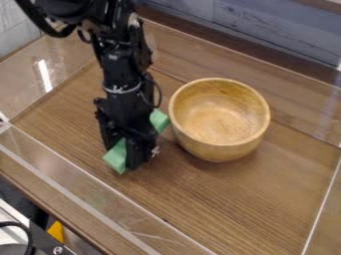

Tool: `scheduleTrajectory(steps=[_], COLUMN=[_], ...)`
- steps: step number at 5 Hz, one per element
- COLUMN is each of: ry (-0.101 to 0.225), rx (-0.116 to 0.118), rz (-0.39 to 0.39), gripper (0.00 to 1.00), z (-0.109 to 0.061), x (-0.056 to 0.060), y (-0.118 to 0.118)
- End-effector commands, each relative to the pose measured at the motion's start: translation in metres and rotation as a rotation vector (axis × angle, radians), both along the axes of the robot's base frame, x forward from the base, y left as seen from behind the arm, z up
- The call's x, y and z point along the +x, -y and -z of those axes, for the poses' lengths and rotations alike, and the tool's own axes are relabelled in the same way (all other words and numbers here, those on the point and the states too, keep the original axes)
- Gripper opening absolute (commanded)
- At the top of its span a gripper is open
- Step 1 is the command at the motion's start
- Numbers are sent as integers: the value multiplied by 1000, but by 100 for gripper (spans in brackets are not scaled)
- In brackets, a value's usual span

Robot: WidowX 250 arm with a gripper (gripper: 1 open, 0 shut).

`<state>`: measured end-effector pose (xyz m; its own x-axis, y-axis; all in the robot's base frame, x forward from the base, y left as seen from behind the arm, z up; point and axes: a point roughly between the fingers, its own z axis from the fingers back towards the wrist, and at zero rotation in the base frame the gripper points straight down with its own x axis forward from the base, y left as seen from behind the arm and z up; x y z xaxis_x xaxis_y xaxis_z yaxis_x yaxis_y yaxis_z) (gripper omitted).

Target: Remove the green block from inside the brown bowl and put it on the table

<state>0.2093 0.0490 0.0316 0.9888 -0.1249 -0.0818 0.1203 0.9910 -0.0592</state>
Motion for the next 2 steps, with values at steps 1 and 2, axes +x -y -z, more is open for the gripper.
scheduleTrajectory(steps=[1, 2], ry=[30, 26], rx=[7, 5], rz=[-47, -45], gripper=[0, 0], z=[-9, -3], x=[15, 12], y=[-1, 2])
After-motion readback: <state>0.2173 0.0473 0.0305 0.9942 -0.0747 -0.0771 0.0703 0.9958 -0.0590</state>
